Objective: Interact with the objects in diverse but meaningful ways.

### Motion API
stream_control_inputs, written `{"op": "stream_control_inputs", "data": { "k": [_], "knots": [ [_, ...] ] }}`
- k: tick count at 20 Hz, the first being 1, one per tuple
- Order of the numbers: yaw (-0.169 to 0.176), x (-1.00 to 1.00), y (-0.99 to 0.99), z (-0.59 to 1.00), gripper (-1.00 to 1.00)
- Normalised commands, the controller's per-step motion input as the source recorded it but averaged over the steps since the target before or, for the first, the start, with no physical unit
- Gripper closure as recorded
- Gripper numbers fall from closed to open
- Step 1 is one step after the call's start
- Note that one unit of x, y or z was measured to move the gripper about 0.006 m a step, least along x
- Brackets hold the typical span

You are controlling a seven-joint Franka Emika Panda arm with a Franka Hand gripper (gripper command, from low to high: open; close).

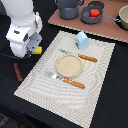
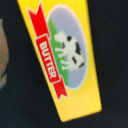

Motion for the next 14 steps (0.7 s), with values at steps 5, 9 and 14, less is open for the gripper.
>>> {"op": "stream_control_inputs", "data": {
  "k": [5, 9, 14],
  "knots": [
    [-0.2, 0.02, -0.43, 0.83, -1.0],
    [-0.143, 0.24, -0.54, 0.25, -1.0],
    [-0.092, 0.53, -0.6, 0.18, -1.0]
  ]
}}
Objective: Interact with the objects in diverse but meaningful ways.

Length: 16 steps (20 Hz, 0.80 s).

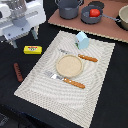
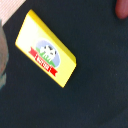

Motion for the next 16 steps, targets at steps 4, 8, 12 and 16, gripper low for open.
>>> {"op": "stream_control_inputs", "data": {
  "k": [4, 8, 12, 16],
  "knots": [
    [-0.061, 0.6, -0.62, 0.06, -1.0],
    [-0.04, 0.5, -0.51, -0.03, -1.0],
    [-0.007, 0.3, -0.3, -0.18, -1.0],
    [0.0, 0.0, -0.21, -0.28, -1.0]
  ]
}}
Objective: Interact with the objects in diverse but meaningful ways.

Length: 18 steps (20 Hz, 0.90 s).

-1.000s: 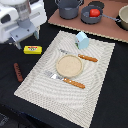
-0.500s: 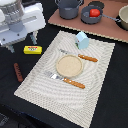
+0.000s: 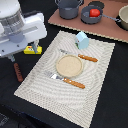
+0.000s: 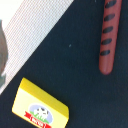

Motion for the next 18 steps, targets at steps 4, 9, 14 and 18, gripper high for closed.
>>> {"op": "stream_control_inputs", "data": {
  "k": [4, 9, 14, 18],
  "knots": [
    [-0.003, -0.1, -0.2, -0.3, -1.0],
    [-0.022, -0.27, -0.26, -0.32, -1.0],
    [-0.023, -0.25, -0.25, -0.34, -1.0],
    [-0.027, -0.08, -0.09, -0.33, -1.0]
  ]
}}
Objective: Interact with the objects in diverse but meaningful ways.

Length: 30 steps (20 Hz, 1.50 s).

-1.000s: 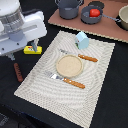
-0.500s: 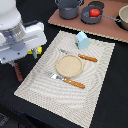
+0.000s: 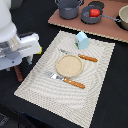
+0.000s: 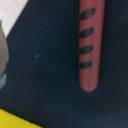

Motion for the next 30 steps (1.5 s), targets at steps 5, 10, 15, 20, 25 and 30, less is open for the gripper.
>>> {"op": "stream_control_inputs", "data": {
  "k": [5, 10, 15, 20, 25, 30],
  "knots": [
    [-0.008, 0.02, 0.07, -0.24, -1.0],
    [0.0, -0.04, 0.01, -0.26, -1.0],
    [0.0, -0.06, 0.0, -0.18, 1.0],
    [0.0, 0.0, 0.0, -0.13, 1.0],
    [0.0, 0.0, 0.0, -0.13, 1.0],
    [0.0, -0.06, 0.0, 0.22, 1.0]
  ]
}}
